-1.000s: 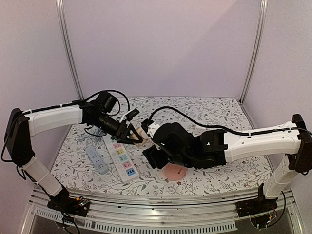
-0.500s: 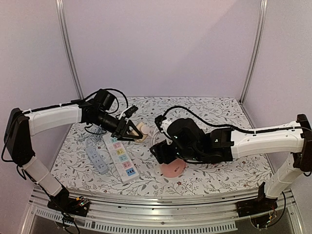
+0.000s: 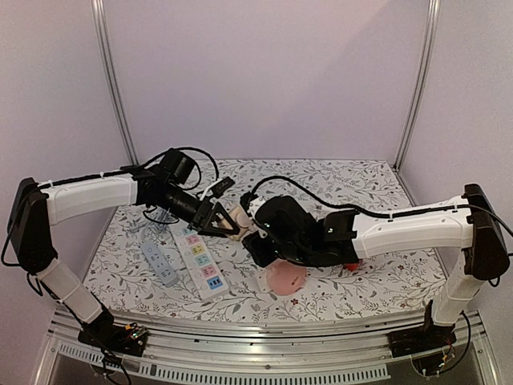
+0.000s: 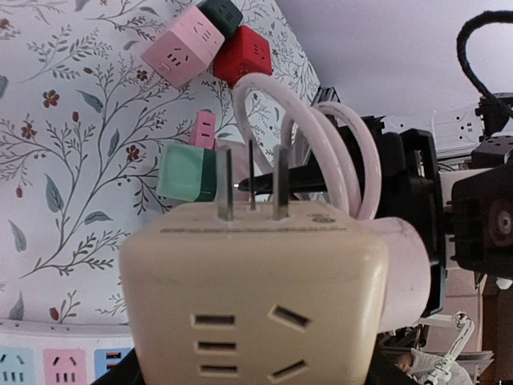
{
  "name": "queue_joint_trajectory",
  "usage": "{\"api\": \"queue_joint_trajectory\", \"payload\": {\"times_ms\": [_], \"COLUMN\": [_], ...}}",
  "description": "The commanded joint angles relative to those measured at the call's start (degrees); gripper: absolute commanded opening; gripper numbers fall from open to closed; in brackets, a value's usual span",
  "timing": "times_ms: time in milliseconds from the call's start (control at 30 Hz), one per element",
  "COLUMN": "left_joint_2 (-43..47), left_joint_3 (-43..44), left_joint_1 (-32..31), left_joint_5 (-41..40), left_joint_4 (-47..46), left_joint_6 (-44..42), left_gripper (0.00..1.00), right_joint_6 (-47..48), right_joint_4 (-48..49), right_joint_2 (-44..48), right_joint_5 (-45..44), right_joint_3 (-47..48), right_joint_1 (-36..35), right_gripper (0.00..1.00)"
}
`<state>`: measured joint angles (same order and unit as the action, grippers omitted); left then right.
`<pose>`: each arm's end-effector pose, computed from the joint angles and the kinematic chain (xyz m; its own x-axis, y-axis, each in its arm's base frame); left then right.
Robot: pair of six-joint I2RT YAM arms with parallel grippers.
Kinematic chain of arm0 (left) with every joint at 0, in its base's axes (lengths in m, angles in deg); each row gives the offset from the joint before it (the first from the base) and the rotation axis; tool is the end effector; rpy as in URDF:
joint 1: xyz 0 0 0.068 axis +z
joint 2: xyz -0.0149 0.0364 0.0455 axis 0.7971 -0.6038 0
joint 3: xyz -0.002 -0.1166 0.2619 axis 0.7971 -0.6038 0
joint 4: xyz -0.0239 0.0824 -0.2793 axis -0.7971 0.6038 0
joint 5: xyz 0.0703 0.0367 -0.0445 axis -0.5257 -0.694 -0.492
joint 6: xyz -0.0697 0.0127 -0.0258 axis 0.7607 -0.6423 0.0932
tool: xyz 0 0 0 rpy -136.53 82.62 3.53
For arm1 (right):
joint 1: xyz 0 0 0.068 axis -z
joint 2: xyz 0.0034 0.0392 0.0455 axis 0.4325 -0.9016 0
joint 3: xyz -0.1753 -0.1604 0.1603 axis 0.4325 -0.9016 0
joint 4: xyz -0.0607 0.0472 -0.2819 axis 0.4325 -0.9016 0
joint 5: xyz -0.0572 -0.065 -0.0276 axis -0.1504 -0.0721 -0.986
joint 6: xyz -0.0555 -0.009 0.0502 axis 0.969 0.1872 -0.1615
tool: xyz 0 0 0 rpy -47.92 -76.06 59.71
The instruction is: Pull the plug off the socket
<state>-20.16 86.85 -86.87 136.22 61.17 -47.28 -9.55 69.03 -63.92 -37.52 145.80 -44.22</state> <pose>0.2731 -0.2450 0.2359 -0.8693 0.3566 -0.3421 0.4700 0.3826 -0.7954 0.1755 0.4060 0.2317 -0.4343 -0.3773 -0.8180 -0.6584 0.7527 0.0024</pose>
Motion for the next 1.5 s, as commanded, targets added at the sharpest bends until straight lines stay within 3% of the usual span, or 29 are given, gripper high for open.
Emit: {"api": "queue_joint_trajectory", "payload": {"times_ms": [0, 33, 100, 267, 567, 767, 867, 1167, 1467], "left_joint_2": [0.4, 0.5, 0.8, -0.1, -1.9, -2.3, -1.8, 1.6, 5.9], "left_joint_3": [1.5, 1.7, 2.3, 4.0, 5.7, 6.7, 6.6, 3.3, 0.5], "left_joint_1": [-1.0, -1.0, -0.9, -0.9, -1.7, -2.0, -2.0, -1.6, -1.5], "left_joint_5": [3.2, 1.9, -3.4, -21.6, -37.7, -43.4, -40.3, -8.4, 6.2], "left_joint_4": [-0.7, -0.2, 1.9, 8.6, 13.7, 15.9, 15.0, 4.2, -4.1], "left_joint_6": [-2.2, -2.5, -3.8, -5.4, -7.1, -8.1, -8.2, -6.5, -4.1], "left_gripper": [0.0, 0.0, 0.0, 0.0, 0.0, 0.0, 0.0, 0.0, 0.0], "right_joint_6": [1.9, 2.0, 2.0, 2.7, 3.9, 5.2, 5.2, 2.0, -4.7], "right_joint_4": [1.4, 1.7, 1.9, 2.1, 3.4, 5.0, 5.1, 6.1, 7.8], "right_joint_2": [-2.0, -1.8, -0.7, 3.9, 8.6, 11.6, 11.8, 8.2, 5.9], "right_joint_5": [-3.3, -3.8, -4.3, -4.9, -8.7, -9.7, -9.8, -8.7, -5.1], "right_joint_3": [2.3, 2.2, 1.8, 0.0, 0.2, -0.5, -1.0, -3.0, -6.5], "right_joint_1": [0.2, 0.2, 0.1, -1.4, -4.7, -5.8, -5.8, -5.1, -1.4], "right_gripper": [0.28, 0.16, 0.01, 0.0, 0.0, 0.0, 0.0, 0.0, 0.0]}}
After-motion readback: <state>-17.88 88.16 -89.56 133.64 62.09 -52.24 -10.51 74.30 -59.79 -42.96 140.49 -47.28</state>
